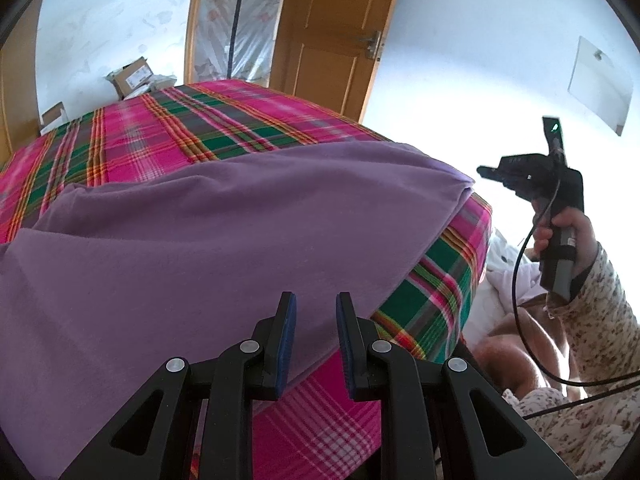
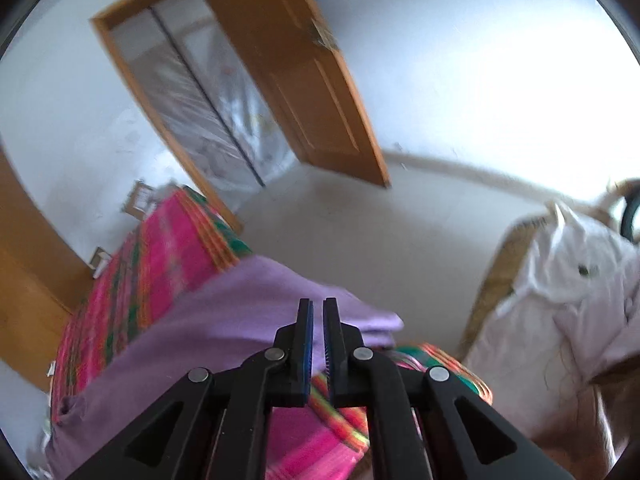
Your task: Fold clothes
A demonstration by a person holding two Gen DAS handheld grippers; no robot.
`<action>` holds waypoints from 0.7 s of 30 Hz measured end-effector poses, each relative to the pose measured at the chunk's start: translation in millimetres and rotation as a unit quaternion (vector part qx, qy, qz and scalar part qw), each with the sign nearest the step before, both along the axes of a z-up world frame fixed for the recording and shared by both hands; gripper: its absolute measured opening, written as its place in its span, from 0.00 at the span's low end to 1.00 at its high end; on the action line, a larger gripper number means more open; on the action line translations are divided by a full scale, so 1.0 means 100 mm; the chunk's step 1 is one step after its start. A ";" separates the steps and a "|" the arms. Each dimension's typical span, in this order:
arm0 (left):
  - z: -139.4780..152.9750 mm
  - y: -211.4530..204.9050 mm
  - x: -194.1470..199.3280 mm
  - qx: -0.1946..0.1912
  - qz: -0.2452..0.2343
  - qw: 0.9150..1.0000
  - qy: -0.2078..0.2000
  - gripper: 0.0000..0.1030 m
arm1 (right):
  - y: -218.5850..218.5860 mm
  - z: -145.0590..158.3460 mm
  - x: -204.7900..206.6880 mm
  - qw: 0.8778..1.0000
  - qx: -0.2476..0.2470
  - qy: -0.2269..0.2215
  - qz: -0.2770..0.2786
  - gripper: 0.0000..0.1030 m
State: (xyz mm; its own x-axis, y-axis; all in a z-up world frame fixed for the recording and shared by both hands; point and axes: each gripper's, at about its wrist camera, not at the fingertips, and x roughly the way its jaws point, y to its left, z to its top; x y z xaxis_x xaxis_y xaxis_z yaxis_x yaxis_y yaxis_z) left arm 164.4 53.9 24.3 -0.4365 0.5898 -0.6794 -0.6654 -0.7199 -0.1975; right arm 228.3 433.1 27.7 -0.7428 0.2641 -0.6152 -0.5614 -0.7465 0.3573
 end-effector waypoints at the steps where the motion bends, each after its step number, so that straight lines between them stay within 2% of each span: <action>1: -0.01 0.00 0.00 0.000 0.000 1.000 -0.001 0.20 | -0.08 0.00 -0.08 1.000 0.016 -0.012 0.023 0.07; 4: -0.01 -0.03 0.00 0.001 0.001 1.000 -0.002 0.20 | -0.23 -0.13 -0.19 0.997 0.013 -0.037 0.064 0.07; 6: 0.00 -0.05 0.00 0.002 0.003 1.000 -0.001 0.20 | -0.28 -0.24 -0.17 0.996 0.025 -0.060 0.060 0.07; 10: 0.00 -0.17 -0.02 0.004 0.014 1.000 -0.003 0.20 | -0.39 -0.22 -0.10 0.993 0.060 -0.078 0.061 0.08; 13: 0.00 -0.28 -0.05 0.007 0.026 1.000 -0.004 0.20 | -0.57 -0.10 -0.17 0.990 0.090 -0.066 0.082 0.16; 16: -0.01 -0.40 -0.11 0.014 0.051 0.999 -0.008 0.20 | -0.72 -0.08 -0.31 0.987 0.090 -0.056 0.124 0.17; 21: -0.03 -0.59 -0.19 0.013 0.082 0.996 -0.009 0.20 | -0.90 -0.22 -0.35 0.981 0.101 -0.085 0.144 0.17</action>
State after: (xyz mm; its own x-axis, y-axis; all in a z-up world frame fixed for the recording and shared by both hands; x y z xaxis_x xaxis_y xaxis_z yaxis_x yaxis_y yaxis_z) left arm 145.5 -5.0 21.2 -0.5164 0.5292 -0.6732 -0.5350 -0.8132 -0.2289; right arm 193.1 342.6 5.8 -0.6952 0.1881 -0.6938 -0.3555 -0.9288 0.1044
